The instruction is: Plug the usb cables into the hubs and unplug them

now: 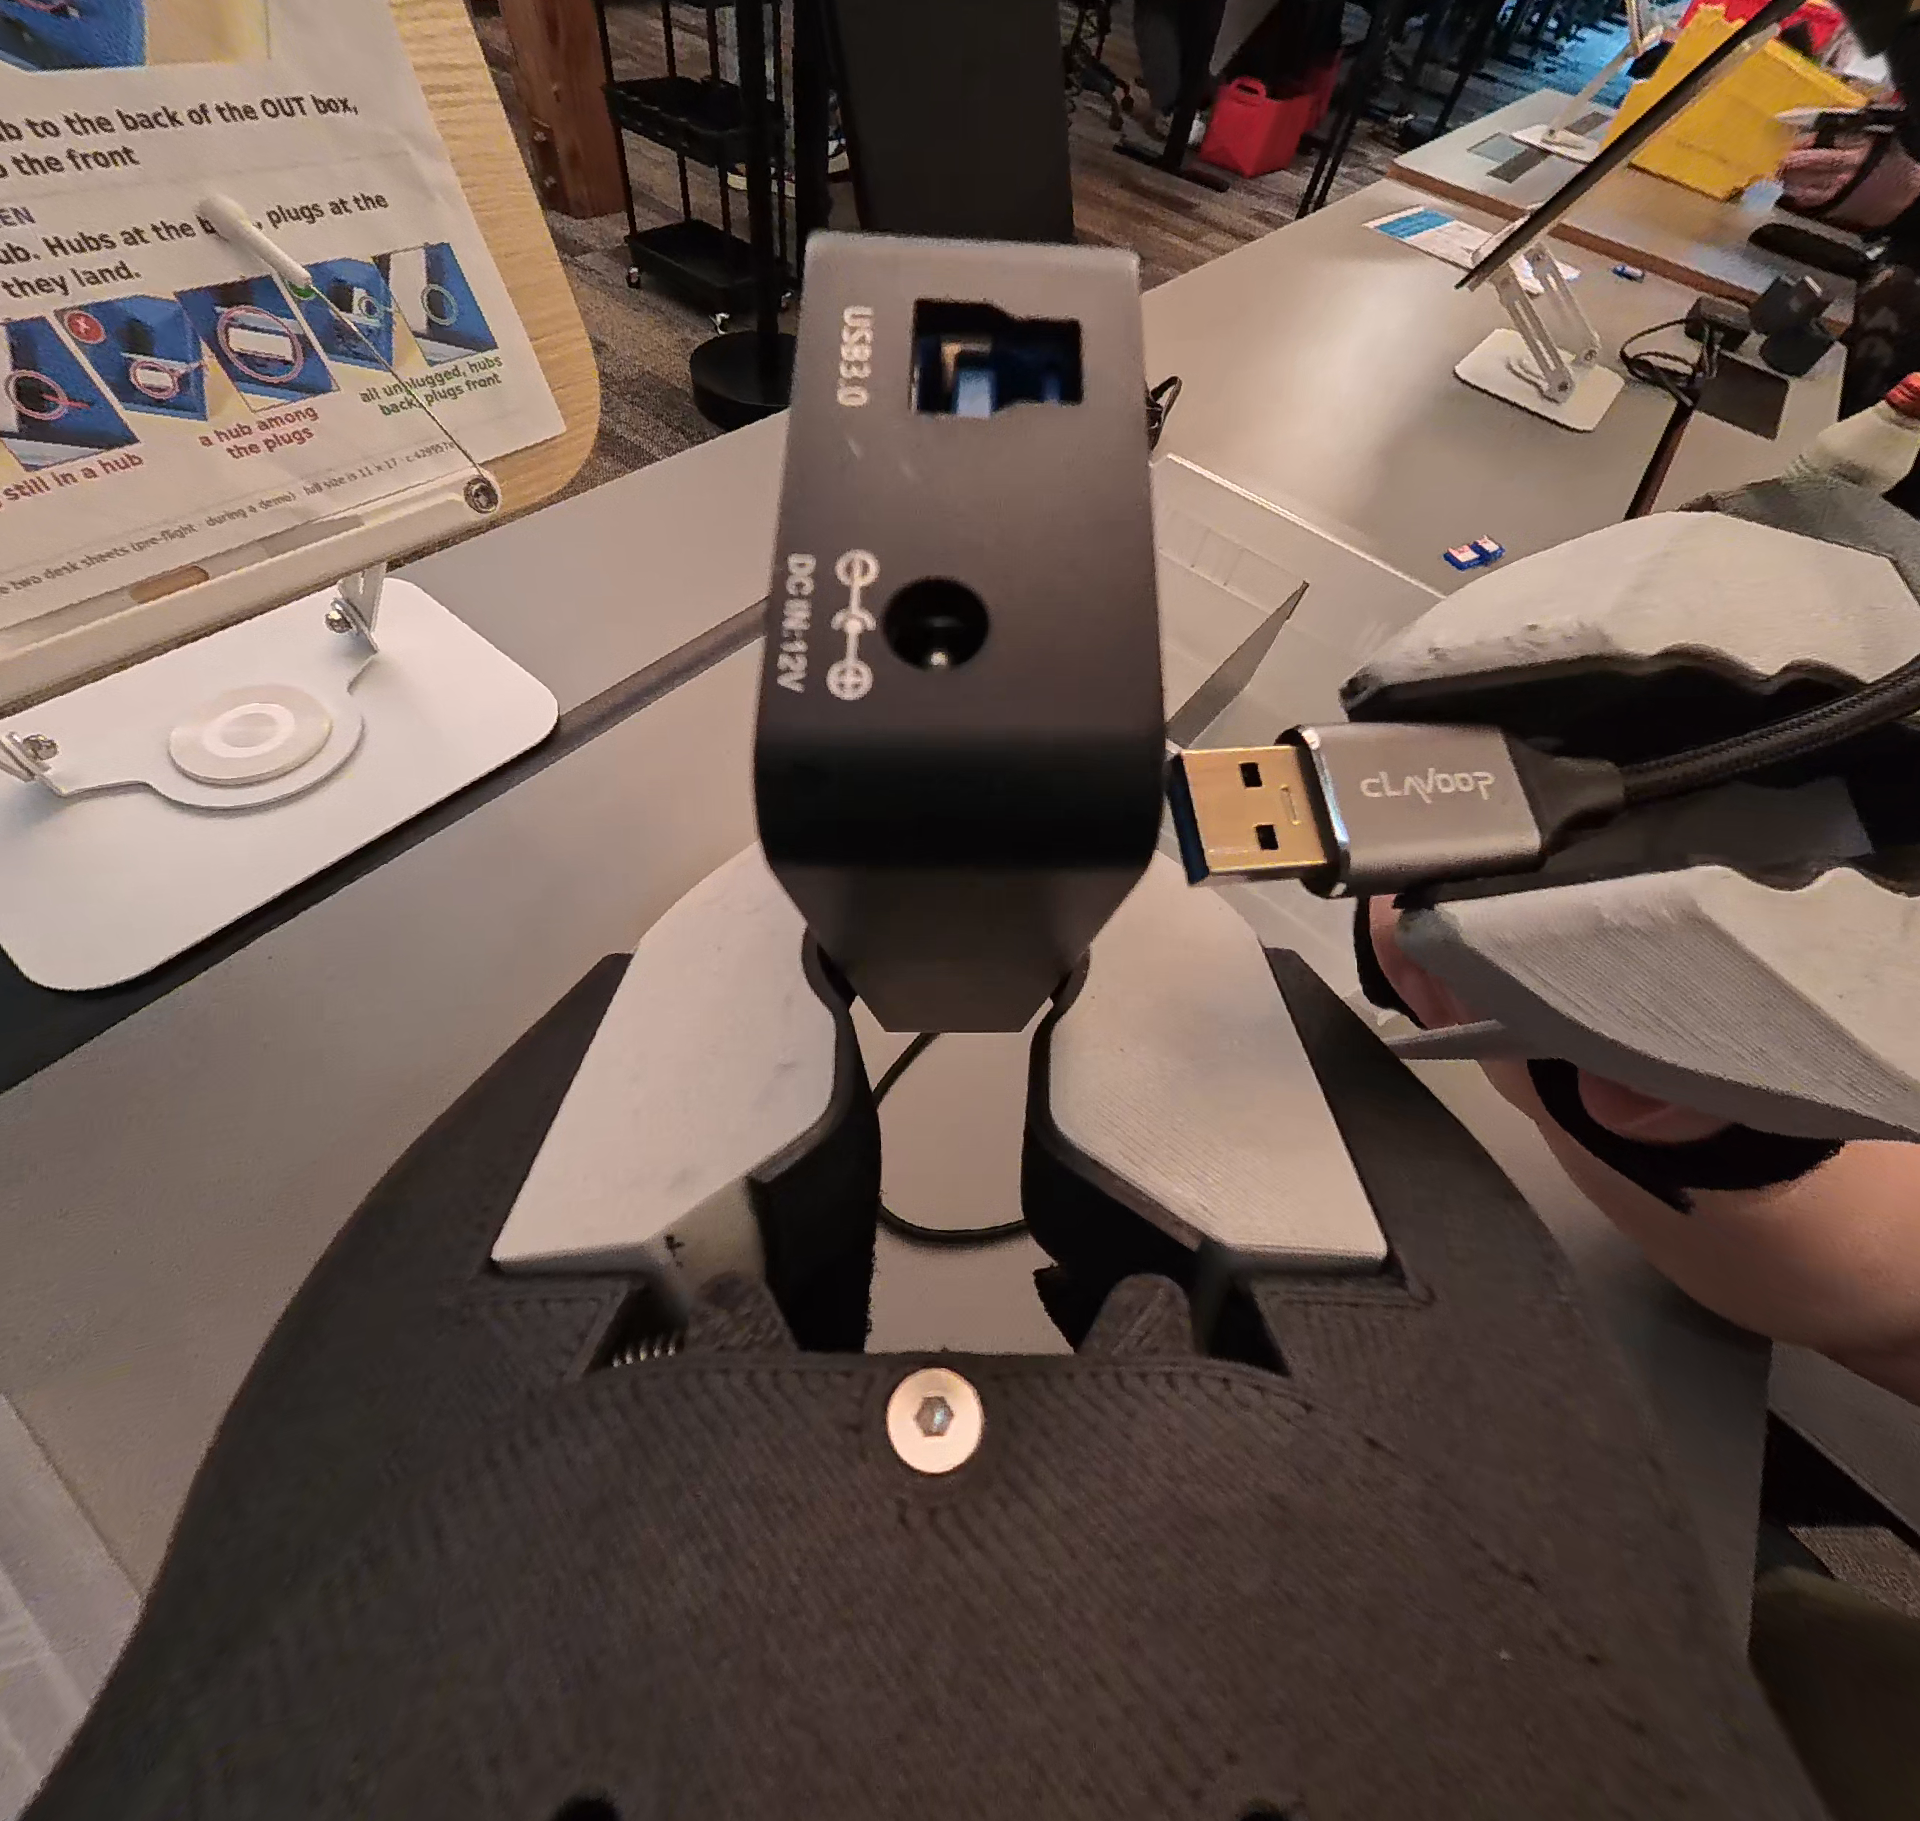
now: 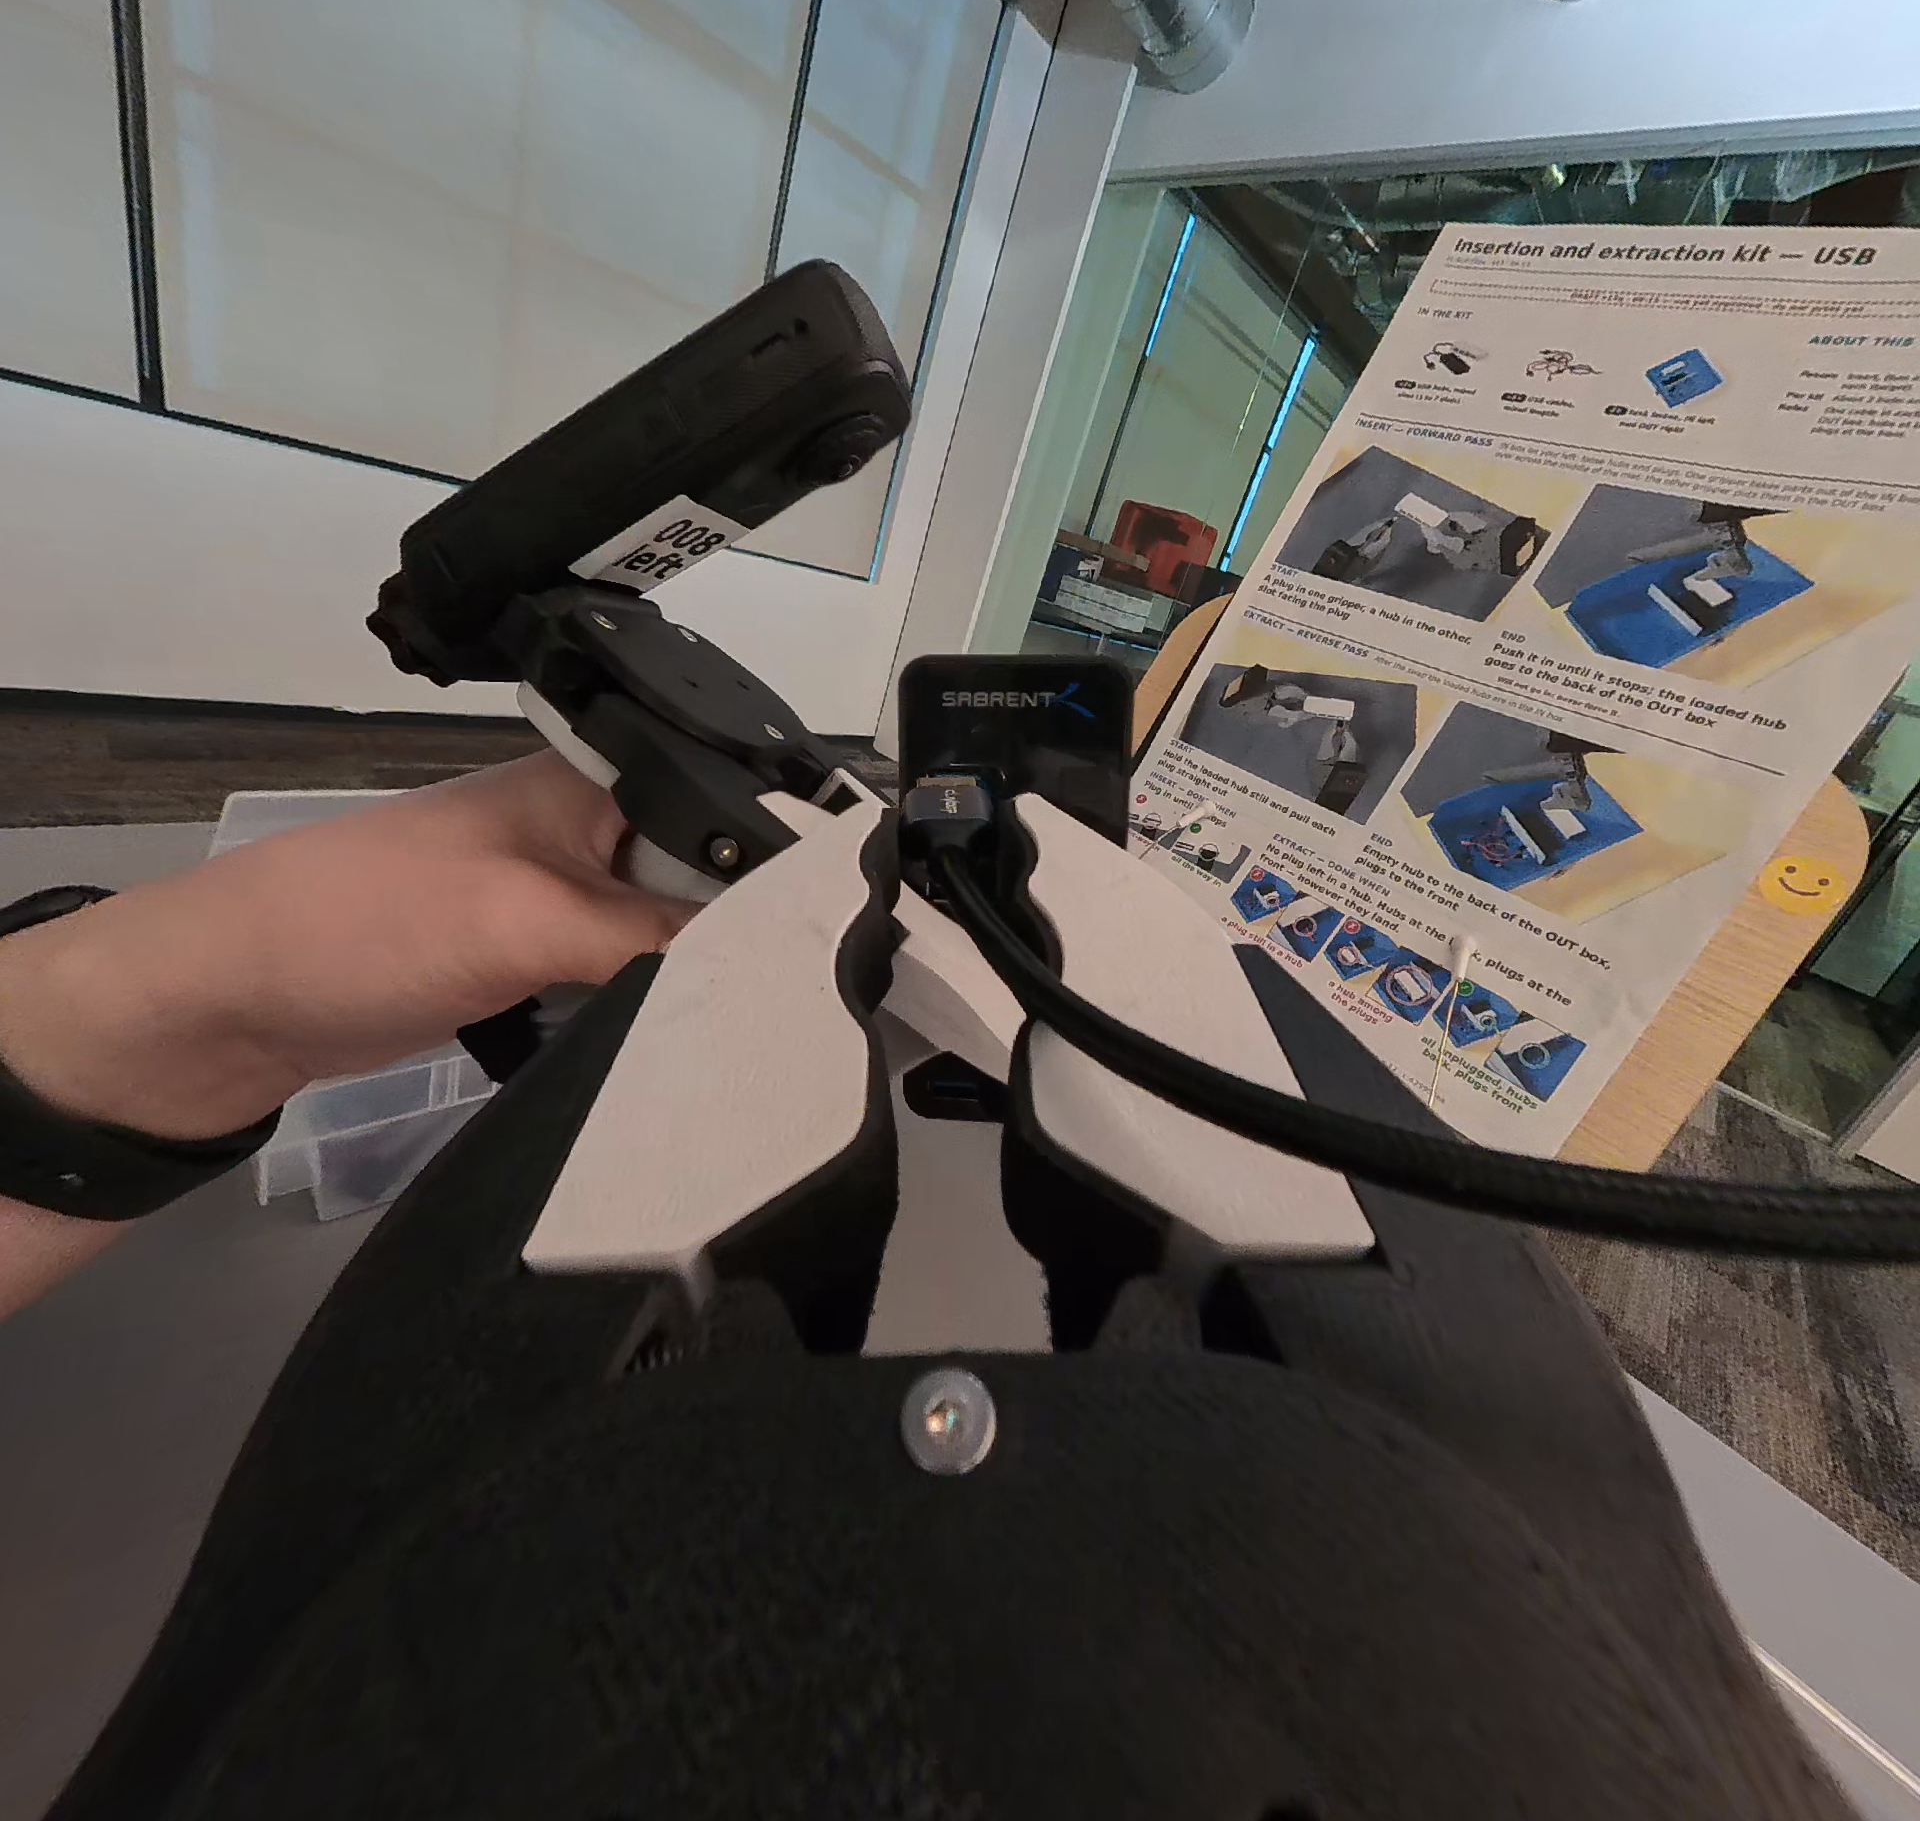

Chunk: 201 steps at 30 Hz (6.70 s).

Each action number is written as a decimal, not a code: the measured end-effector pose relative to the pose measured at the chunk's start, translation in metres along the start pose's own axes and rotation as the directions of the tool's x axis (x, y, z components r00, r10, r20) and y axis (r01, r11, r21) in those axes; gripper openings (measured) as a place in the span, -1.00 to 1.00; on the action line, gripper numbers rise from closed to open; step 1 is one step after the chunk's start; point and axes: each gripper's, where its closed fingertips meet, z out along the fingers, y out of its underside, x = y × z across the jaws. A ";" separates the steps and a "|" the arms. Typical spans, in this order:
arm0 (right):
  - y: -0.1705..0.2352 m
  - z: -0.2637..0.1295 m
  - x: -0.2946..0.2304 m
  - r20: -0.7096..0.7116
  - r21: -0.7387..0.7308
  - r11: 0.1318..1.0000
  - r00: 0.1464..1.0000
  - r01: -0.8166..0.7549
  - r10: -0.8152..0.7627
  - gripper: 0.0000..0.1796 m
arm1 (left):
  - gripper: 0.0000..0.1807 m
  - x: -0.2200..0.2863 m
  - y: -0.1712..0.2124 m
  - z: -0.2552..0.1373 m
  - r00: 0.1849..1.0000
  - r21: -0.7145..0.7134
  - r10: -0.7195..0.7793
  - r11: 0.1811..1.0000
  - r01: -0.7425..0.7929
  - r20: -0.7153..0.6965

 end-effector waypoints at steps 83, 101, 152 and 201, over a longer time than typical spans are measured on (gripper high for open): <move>0.096 -0.036 0.019 0.243 -0.604 0.796 0.957 0.023 0.156 -0.58 | -0.68 -0.105 0.069 0.057 0.955 0.044 0.024 0.998 -0.039 0.296; 0.076 -0.058 0.051 0.187 -0.552 0.822 0.940 -0.141 0.287 -0.67 | -0.68 -0.127 0.152 0.083 0.969 -0.227 0.058 0.974 -0.003 0.240; 0.245 0.102 0.012 0.130 -0.798 0.603 0.978 0.007 0.161 -0.28 | -0.54 -0.085 0.177 0.029 0.939 -0.117 -0.153 0.973 0.197 0.308; 0.273 0.067 0.055 -0.140 -0.880 0.291 0.791 -0.375 0.595 -0.12 | -0.70 -0.113 0.181 0.047 0.907 -0.283 0.123 0.959 -0.005 0.402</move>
